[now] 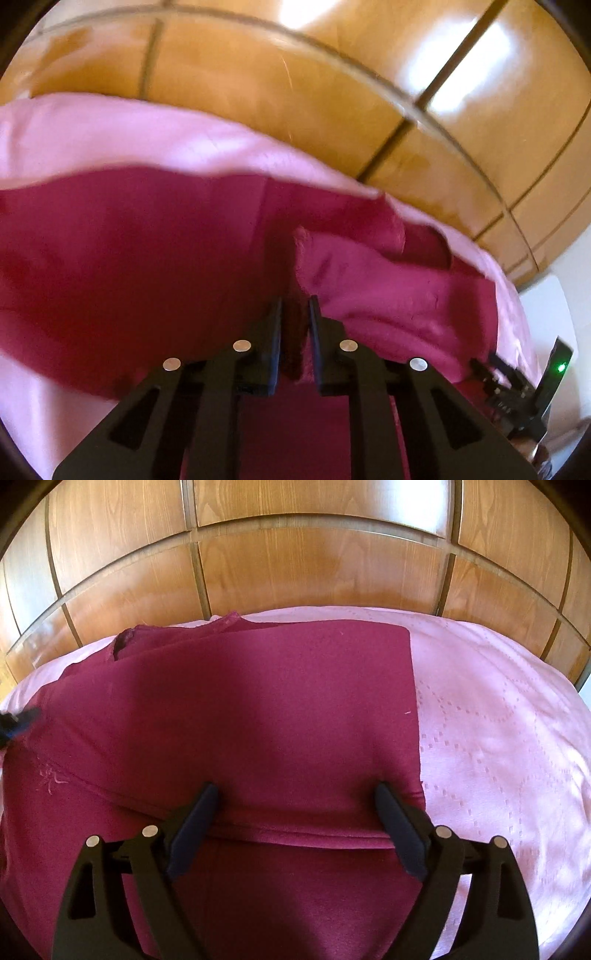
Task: Fold small clothes
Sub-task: 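Fold the sweater side over with the left tool and release it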
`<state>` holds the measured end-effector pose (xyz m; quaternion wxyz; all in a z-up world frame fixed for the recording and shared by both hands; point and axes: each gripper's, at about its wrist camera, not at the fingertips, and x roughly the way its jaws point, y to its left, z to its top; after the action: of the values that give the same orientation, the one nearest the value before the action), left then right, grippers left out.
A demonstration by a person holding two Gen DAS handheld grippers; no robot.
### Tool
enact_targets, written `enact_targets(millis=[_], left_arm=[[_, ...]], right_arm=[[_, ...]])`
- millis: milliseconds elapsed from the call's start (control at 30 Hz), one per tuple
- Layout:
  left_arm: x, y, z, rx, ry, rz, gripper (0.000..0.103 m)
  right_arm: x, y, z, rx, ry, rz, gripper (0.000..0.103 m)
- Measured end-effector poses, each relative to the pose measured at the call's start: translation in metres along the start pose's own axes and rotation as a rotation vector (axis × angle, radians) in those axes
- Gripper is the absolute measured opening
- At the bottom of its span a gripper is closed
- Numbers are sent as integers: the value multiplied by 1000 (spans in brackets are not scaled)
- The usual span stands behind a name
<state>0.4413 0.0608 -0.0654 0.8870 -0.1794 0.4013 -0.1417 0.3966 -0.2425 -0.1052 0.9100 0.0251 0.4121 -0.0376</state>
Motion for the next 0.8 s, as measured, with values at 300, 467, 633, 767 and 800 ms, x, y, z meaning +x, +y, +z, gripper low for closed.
enact_targets(millis=[300, 467, 633, 767, 800], left_arm=[[20, -62, 18, 139, 4, -47, 13], [67, -24, 10, 68, 70, 92, 10], [47, -6, 7, -9, 58, 50, 3], [13, 3, -4, -29, 52, 24, 3], [7, 9, -6, -46, 52, 23, 3]], right_arm=[[0, 2, 0, -6, -5, -8, 87], [1, 2, 0, -3, -5, -3, 88], [2, 1, 0, 4, -6, 3, 88], [2, 3, -2, 6, -7, 0, 88], [2, 3, -2, 7, -7, 0, 88]])
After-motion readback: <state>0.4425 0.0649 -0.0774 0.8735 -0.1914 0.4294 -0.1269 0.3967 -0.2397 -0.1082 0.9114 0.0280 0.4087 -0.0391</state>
